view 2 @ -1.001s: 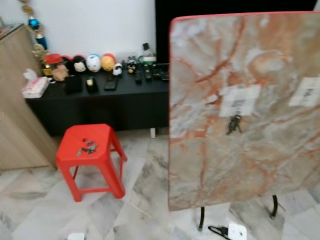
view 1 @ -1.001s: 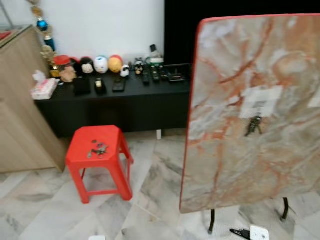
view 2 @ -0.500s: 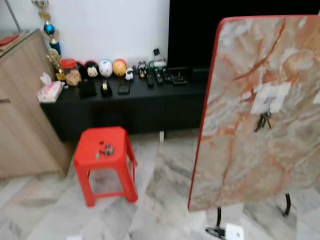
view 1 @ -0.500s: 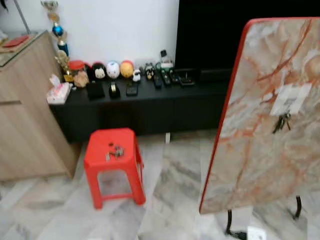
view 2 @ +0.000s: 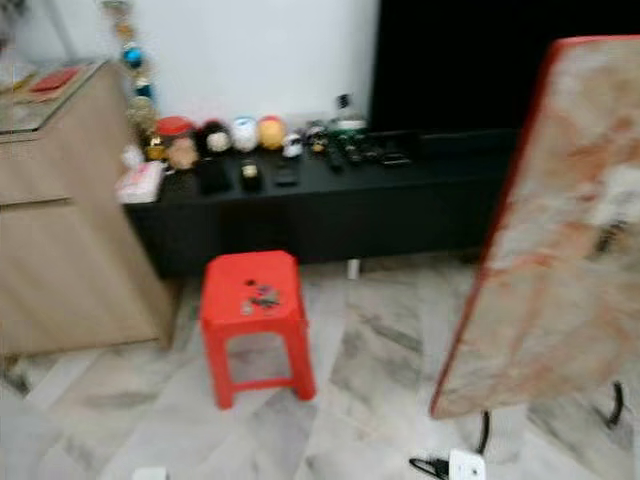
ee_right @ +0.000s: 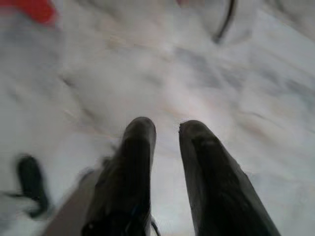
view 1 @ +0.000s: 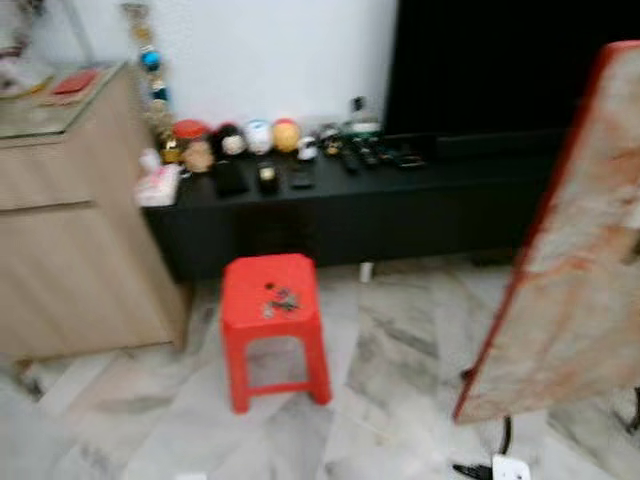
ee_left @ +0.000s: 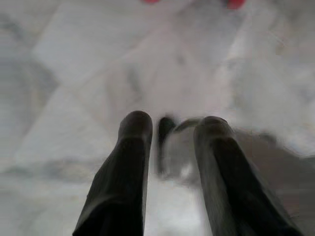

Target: Hang keys on a hook

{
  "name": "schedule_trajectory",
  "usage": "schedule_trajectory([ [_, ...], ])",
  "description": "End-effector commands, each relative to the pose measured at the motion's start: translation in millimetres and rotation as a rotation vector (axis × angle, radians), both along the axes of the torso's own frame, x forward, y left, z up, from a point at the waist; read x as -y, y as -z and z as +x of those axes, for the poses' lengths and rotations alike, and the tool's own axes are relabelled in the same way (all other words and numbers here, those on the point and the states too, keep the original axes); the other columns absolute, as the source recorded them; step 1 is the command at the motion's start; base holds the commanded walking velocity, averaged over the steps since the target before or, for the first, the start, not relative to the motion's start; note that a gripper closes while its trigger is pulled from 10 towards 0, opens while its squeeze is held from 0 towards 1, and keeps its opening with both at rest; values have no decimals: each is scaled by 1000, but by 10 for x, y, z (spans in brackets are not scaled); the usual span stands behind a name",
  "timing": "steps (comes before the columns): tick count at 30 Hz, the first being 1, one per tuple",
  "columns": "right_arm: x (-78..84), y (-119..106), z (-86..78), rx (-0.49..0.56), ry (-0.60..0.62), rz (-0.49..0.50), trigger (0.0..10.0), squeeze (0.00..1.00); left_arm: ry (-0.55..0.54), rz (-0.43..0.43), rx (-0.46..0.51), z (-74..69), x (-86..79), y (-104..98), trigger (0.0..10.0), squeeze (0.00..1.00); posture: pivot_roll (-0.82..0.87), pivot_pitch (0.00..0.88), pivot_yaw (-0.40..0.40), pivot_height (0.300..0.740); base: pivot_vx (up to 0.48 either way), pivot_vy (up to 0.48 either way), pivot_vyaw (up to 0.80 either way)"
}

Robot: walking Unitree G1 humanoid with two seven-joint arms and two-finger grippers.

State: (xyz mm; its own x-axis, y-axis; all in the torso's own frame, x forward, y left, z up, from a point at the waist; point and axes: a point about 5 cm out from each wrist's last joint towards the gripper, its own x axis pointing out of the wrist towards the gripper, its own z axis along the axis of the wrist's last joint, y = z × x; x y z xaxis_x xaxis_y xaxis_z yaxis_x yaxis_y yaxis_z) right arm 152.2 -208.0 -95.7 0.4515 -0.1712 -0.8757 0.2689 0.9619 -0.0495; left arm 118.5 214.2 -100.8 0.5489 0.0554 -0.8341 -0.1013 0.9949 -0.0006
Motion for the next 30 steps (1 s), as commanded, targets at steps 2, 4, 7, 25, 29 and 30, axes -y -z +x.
schedule_trajectory([
  [2, 99, 0, -50, -7, 29, -16, 10000, 0, -4, -26, -36, -68, 91, 43, 10000, 0, 52, 0, -32, 740, 0, 467, 0],
  [4, 102, -1, -48, -8, 29, -16, 10000, 0, -7, -26, -37, -68, 90, 43, 10000, 0, 53, 0, -32, 740, 0, 469, 0],
  [7, 116, -2, -51, -15, 23, -22, 10000, 0, -14, -28, -37, -69, 91, 44, 10000, 0, 52, 0, -32, 740, 0, 467, 0],
  [25, 271, -39, -56, 0, -31, -63, 10000, 0, -13, -30, -34, -58, 110, 44, 10000, 0, 48, 0, -43, 740, 0, 153, 311],
  [29, 175, -22, -40, 0, -43, -56, 10000, 0, -21, -34, -36, -62, 114, 46, 10000, 0, 55, 0, -48, 740, 0, 0, 800],
  [30, 111, -16, -18, 1, -49, -50, 10000, 0, -21, -35, -35, -58, 115, 46, 10000, 0, 58, 0, -50, 740, 0, 0, 594],
])
